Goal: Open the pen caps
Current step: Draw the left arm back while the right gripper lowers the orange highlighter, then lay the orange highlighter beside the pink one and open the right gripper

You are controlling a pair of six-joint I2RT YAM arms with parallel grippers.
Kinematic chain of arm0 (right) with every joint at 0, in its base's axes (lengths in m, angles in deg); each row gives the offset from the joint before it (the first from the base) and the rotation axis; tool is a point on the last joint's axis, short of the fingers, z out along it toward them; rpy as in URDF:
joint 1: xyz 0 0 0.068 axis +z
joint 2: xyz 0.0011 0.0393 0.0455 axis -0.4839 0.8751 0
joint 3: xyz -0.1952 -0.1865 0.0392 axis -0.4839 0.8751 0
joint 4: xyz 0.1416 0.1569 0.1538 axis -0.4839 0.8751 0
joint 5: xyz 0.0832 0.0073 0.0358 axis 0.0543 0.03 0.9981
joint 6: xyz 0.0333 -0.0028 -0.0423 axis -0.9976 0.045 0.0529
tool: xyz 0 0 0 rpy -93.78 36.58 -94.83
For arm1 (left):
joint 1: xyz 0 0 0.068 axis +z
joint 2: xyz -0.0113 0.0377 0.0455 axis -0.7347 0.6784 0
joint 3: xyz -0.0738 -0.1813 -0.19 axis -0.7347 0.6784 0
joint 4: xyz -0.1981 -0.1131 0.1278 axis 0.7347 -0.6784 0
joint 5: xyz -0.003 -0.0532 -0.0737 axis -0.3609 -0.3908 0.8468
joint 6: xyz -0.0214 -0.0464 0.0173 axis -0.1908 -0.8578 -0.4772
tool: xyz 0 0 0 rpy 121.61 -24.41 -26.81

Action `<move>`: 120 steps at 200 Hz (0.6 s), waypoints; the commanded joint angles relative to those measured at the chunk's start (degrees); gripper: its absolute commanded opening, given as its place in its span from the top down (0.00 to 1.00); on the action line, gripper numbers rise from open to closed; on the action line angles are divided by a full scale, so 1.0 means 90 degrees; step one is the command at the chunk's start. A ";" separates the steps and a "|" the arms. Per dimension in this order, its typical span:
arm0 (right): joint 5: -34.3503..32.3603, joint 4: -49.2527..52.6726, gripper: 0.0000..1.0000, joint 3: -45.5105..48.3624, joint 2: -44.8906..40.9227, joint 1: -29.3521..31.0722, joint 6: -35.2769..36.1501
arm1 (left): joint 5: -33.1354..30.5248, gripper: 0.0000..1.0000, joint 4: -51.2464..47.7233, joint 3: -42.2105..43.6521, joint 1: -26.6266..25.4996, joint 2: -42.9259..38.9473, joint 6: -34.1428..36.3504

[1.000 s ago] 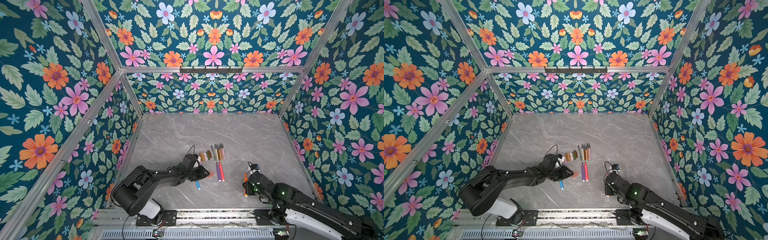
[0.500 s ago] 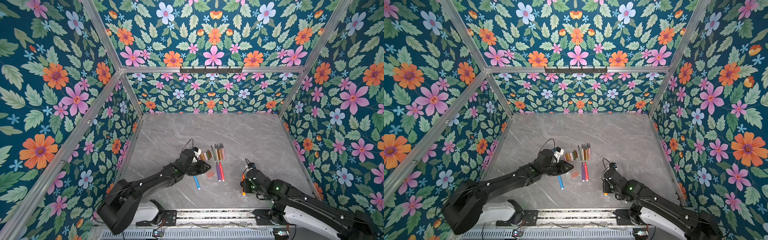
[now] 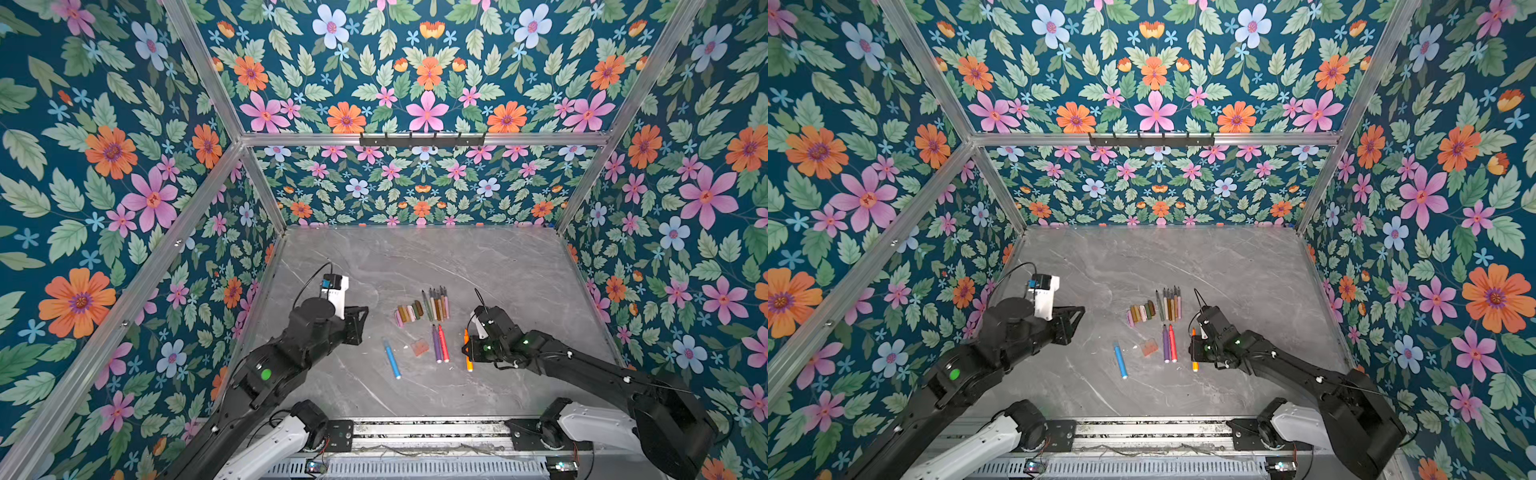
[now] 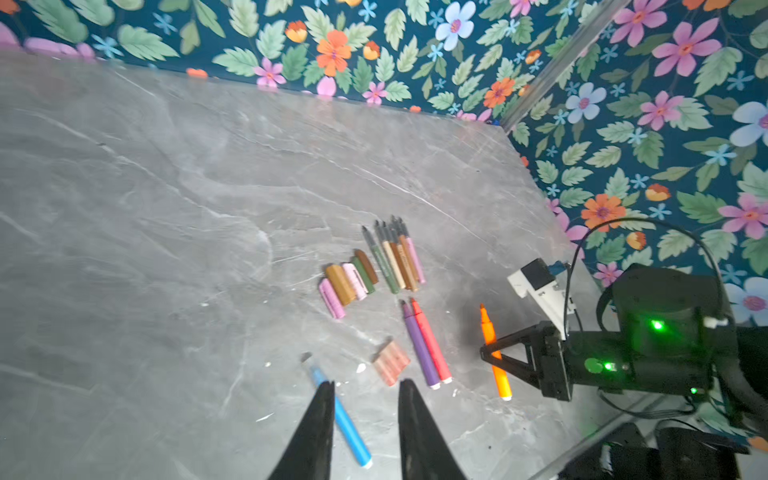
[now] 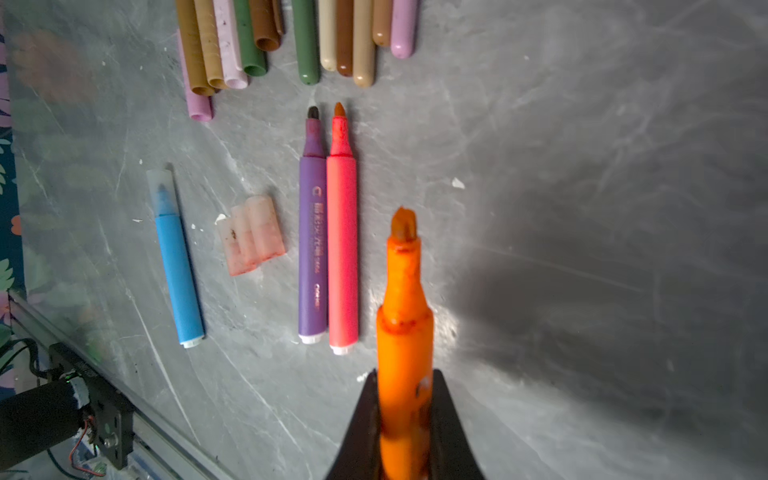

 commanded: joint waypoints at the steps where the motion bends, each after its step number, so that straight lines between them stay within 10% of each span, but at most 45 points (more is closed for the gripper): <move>1: 0.0262 -0.0349 0.93 -0.0193 0.0473 -0.0029 0.0311 | -0.0469 0.65 -0.0132 0.0300 0.0011 -0.0641 0.0312; 120: 0.0424 -0.0849 0.86 -0.0723 0.1938 -0.0130 0.0195 | -0.0707 0.65 0.0175 0.0776 0.0010 -0.0998 0.0158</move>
